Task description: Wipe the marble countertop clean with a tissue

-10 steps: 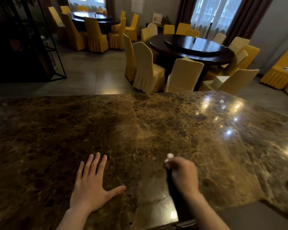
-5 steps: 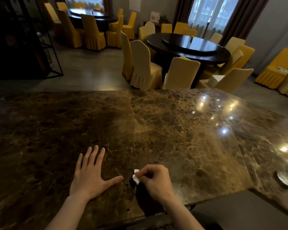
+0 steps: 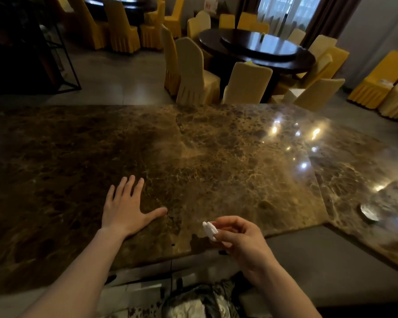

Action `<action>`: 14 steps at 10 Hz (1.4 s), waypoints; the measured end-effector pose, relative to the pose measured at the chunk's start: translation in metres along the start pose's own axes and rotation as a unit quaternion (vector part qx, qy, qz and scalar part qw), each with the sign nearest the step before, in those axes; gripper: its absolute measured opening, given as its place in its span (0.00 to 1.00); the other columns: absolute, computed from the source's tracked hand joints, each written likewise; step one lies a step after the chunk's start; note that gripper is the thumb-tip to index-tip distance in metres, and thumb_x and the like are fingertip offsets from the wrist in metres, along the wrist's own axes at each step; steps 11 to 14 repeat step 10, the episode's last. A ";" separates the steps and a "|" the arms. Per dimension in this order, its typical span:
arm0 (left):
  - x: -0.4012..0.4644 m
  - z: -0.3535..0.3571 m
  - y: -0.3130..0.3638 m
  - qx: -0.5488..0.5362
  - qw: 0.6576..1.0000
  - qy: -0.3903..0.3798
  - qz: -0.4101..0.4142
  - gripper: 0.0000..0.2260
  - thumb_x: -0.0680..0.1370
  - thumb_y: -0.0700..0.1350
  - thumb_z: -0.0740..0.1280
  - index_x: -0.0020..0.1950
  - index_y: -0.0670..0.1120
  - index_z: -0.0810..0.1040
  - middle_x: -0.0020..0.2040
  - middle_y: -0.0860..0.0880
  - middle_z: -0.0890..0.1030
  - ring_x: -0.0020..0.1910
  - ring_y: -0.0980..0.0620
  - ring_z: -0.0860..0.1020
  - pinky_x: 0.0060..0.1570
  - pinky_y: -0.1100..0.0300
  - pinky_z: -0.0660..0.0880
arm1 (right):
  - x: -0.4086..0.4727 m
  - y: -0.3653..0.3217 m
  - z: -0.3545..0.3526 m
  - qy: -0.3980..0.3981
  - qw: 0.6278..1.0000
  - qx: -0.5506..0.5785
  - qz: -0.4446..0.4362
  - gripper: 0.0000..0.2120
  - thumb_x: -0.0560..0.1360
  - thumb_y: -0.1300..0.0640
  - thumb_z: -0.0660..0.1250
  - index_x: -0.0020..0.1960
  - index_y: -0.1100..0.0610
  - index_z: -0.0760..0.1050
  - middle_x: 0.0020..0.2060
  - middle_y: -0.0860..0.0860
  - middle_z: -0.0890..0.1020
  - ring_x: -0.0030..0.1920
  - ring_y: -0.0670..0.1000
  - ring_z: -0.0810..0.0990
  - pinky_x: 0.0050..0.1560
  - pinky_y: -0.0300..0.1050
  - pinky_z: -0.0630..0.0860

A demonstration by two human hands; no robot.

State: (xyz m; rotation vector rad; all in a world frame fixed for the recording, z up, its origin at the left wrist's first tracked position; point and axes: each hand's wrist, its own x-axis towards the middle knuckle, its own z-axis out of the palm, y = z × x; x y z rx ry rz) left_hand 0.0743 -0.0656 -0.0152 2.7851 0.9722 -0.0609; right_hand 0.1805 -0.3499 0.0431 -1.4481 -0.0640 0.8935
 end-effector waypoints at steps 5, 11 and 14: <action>-0.012 0.015 -0.001 -0.009 0.999 -0.031 -0.004 0.52 0.69 0.82 0.47 0.83 0.52 0.38 0.84 0.46 0.36 0.81 0.46 0.33 0.81 0.38 0.36 | -0.023 0.155 -0.028 0.079 0.891 -0.443 0.069 0.13 0.70 0.65 0.73 0.35 0.48 0.81 0.34 0.45 0.85 0.38 0.36 0.81 0.34 0.25 0.72; -0.008 0.021 -0.006 0.006 1.000 -0.026 -0.007 0.54 0.67 0.85 0.42 0.82 0.53 0.37 0.84 0.47 0.36 0.81 0.46 0.33 0.81 0.38 0.37 | -0.009 0.146 -0.055 0.111 0.878 -0.465 0.004 0.16 0.76 0.62 0.66 0.38 0.41 0.79 0.34 0.42 0.85 0.36 0.40 0.81 0.37 0.37 0.78; -0.008 0.021 -0.006 0.006 1.000 -0.026 -0.007 0.54 0.67 0.85 0.42 0.82 0.53 0.37 0.84 0.47 0.36 0.81 0.46 0.33 0.81 0.38 0.37 | -0.009 0.146 -0.055 0.111 0.878 -0.465 0.004 0.16 0.76 0.62 0.66 0.38 0.41 0.79 0.34 0.42 0.85 0.36 0.40 0.81 0.37 0.37 0.78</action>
